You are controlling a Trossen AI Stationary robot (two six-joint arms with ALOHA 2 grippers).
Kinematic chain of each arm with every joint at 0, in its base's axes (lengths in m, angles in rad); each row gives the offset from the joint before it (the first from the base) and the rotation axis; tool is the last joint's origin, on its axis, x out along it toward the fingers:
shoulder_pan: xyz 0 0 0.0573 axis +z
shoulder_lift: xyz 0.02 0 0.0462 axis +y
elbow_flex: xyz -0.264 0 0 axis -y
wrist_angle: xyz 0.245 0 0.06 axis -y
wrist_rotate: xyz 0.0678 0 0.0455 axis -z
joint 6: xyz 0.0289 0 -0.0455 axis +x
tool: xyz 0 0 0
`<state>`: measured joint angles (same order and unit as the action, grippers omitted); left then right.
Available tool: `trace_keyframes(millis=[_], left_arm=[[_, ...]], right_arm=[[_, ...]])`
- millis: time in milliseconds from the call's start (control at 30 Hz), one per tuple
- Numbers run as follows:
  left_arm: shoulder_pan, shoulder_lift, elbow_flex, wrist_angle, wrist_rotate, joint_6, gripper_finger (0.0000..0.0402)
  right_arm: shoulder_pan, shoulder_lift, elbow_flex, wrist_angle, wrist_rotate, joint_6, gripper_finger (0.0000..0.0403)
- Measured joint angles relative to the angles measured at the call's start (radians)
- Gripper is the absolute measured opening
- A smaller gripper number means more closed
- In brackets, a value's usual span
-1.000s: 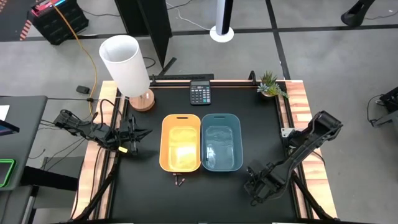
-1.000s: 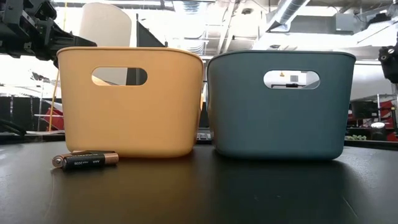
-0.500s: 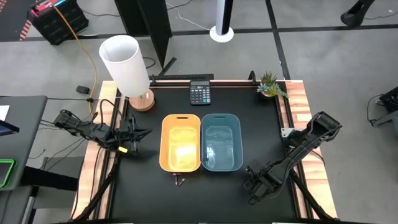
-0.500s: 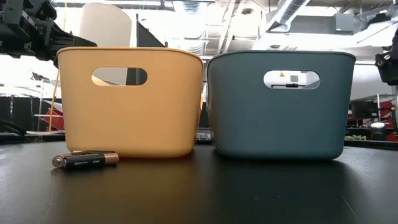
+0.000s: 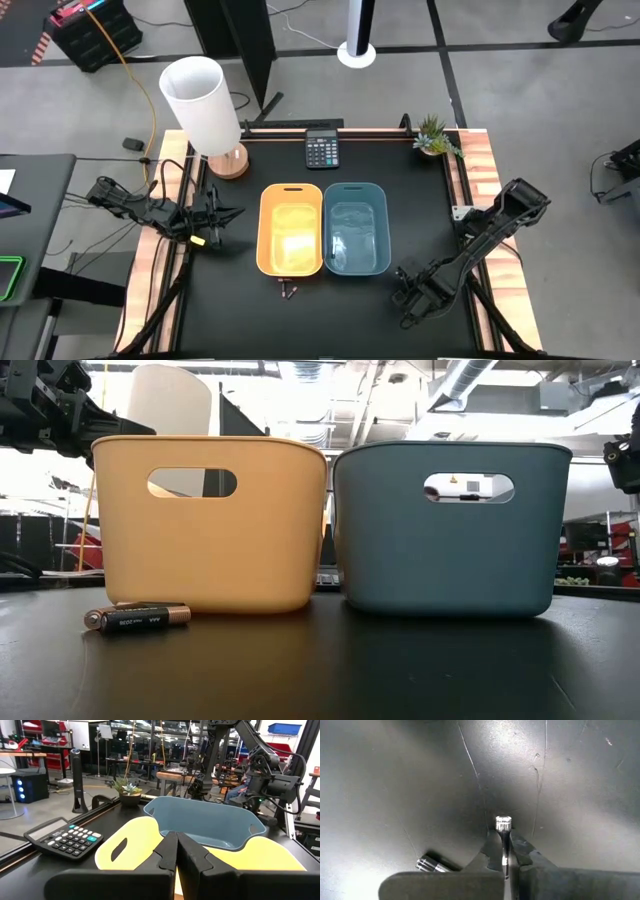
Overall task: Sort batteries
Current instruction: Put the top silver battery into the blue bin
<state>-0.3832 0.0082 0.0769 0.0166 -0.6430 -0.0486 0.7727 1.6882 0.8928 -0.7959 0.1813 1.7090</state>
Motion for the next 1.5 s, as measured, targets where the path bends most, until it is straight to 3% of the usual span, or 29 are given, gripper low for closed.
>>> trace_keyframes(millis=[700, 933, 1500], left_arm=[[0.0, 0.0, 0.0, 0.0, 0.001, -0.005, 0.0], [0.0, 0.0, 0.0, 0.0, 0.001, -0.001, 0.0], [0.0, 0.0, 0.0, -0.001, 0.001, 0.0, 0.0]], right_arm=[[0.011, -0.002, 0.001, -0.015, 0.037, -0.013, 0.0], [0.011, 0.005, 0.05, -0.139, 0.044, -0.035, 0.0001], [0.012, 0.0, 0.062, -0.079, 0.032, -0.129, 0.0012]])
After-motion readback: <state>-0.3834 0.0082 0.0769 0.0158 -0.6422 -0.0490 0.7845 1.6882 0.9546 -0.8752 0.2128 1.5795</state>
